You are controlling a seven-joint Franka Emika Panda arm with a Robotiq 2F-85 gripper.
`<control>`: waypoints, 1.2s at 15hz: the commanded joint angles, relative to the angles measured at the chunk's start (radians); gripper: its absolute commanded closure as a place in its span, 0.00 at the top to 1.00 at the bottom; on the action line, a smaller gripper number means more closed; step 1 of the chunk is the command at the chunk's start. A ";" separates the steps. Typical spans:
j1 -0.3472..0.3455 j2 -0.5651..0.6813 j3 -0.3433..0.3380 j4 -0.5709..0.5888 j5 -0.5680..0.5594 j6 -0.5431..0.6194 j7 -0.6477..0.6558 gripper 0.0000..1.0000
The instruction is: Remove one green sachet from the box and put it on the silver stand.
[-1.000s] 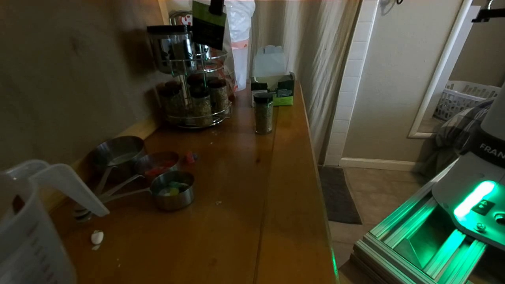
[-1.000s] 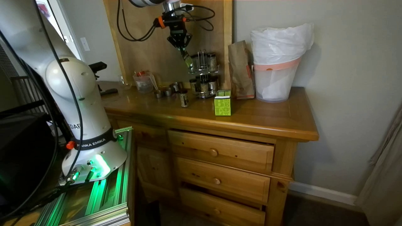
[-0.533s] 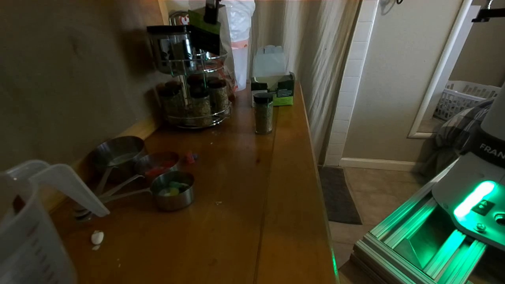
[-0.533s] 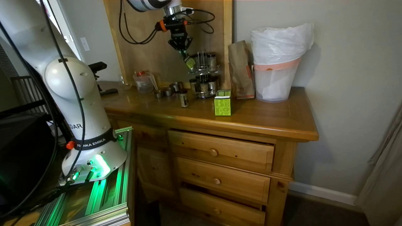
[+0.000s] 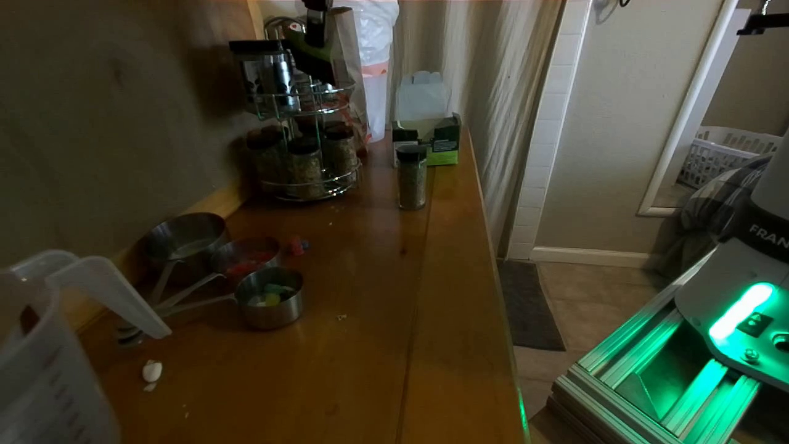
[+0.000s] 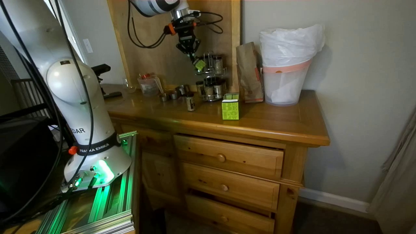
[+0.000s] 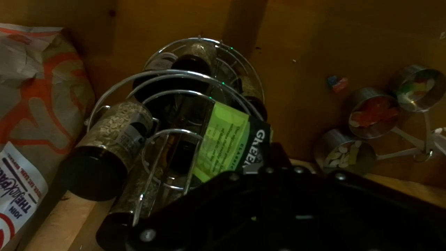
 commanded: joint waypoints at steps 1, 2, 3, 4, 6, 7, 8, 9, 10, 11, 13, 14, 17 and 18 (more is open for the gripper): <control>-0.026 0.062 0.017 0.067 -0.031 -0.071 0.002 0.00; -0.030 0.070 0.018 0.073 -0.034 -0.080 0.005 0.00; -0.032 0.077 0.018 0.081 -0.029 -0.093 0.006 0.26; -0.033 0.078 0.019 0.083 -0.024 -0.099 0.004 0.27; -0.034 0.059 0.017 0.076 -0.008 -0.097 -0.005 0.40; -0.032 0.041 0.014 0.069 0.008 -0.095 -0.015 0.46; -0.032 0.011 0.011 0.057 0.021 -0.096 -0.021 0.52; -0.031 -0.009 0.010 0.050 0.029 -0.102 -0.023 0.60; -0.029 -0.043 0.006 0.033 0.040 -0.102 -0.029 0.66; -0.026 -0.078 0.002 0.014 0.050 -0.100 -0.037 0.73; -0.020 -0.153 -0.012 -0.024 0.064 -0.109 -0.057 0.87; -0.019 -0.192 -0.020 -0.048 0.063 -0.103 -0.060 0.95; 0.008 -0.311 -0.076 -0.153 0.113 -0.019 -0.139 1.00; -0.006 -0.208 -0.043 -0.049 0.061 -0.077 -0.073 0.96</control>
